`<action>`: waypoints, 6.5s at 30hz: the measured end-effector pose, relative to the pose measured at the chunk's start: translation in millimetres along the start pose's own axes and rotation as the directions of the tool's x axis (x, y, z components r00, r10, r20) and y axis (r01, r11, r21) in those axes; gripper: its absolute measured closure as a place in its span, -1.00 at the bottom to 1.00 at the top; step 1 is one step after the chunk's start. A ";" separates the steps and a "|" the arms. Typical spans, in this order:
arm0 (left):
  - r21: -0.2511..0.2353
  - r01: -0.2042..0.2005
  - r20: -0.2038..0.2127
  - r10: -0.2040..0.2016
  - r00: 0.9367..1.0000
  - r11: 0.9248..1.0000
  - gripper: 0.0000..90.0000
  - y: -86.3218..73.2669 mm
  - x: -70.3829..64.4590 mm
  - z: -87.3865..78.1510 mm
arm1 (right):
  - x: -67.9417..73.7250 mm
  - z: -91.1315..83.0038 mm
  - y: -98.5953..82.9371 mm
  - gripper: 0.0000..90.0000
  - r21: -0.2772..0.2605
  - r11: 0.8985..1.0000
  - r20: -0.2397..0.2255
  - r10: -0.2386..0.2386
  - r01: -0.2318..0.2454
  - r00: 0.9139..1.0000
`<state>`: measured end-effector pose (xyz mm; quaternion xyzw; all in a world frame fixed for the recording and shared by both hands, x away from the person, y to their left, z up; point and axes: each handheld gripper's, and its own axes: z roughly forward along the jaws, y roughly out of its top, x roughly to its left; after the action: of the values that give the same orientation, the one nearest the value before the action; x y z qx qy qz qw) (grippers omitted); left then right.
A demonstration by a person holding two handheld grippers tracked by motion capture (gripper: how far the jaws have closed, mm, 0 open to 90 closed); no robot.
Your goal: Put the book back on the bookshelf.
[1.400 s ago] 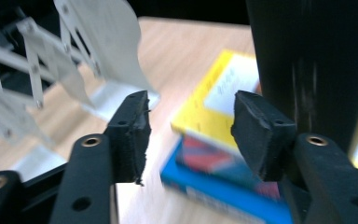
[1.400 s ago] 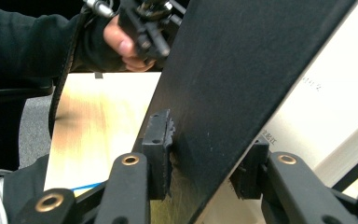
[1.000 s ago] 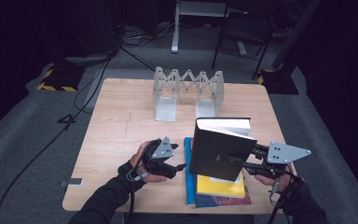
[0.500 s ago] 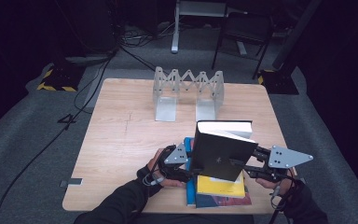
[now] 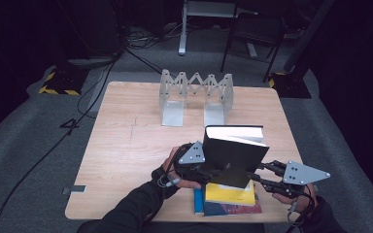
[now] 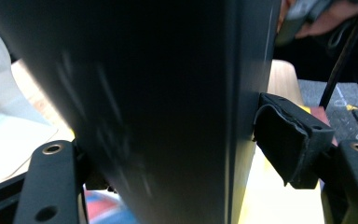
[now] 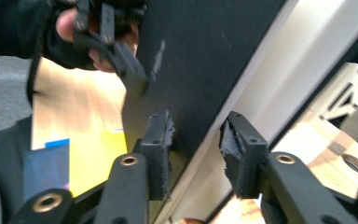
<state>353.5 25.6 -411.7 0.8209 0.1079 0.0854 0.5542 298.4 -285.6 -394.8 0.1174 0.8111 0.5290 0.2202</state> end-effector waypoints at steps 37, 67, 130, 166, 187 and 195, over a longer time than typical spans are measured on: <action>-0.058 -0.048 -0.028 0.047 0.999 0.997 0.08 39.8 -7.6 -14.6 | -7.3 24.4 -16.4 0.14 0.012 0.998 0.104 0.064 -0.066 0.992; -0.097 -0.005 -0.306 -0.025 0.952 0.995 0.17 35.5 37.7 -56.1 | -36.8 9.0 -53.2 -0.15 0.153 0.974 0.211 0.133 -0.167 0.968; -0.274 0.235 -0.747 -0.360 0.559 0.933 0.11 -48.7 126.2 -57.4 | -30.1 17.4 -59.7 -0.18 0.203 0.966 0.190 0.120 -0.158 0.975; -0.251 0.412 -0.827 -0.416 0.379 0.876 0.14 -73.2 125.1 -0.6 | -30.9 16.6 -65.5 -0.21 0.181 0.966 0.183 0.153 -0.187 0.971; -0.125 0.464 -0.719 -0.402 0.567 0.877 -0.28 -63.4 128.2 -25.9 | -31.0 14.2 -64.9 -0.20 0.180 0.966 0.181 0.152 -0.184 0.972; -0.017 0.469 -0.710 -0.341 0.616 0.883 0.09 -79.4 120.3 -37.2 | -30.2 14.9 -65.4 -0.21 0.180 0.965 0.176 0.160 -0.192 0.971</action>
<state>453.0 120.2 -469.1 0.7256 0.4973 0.2497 0.4048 334.7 -313.4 -452.4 0.2525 0.8252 0.4530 0.2240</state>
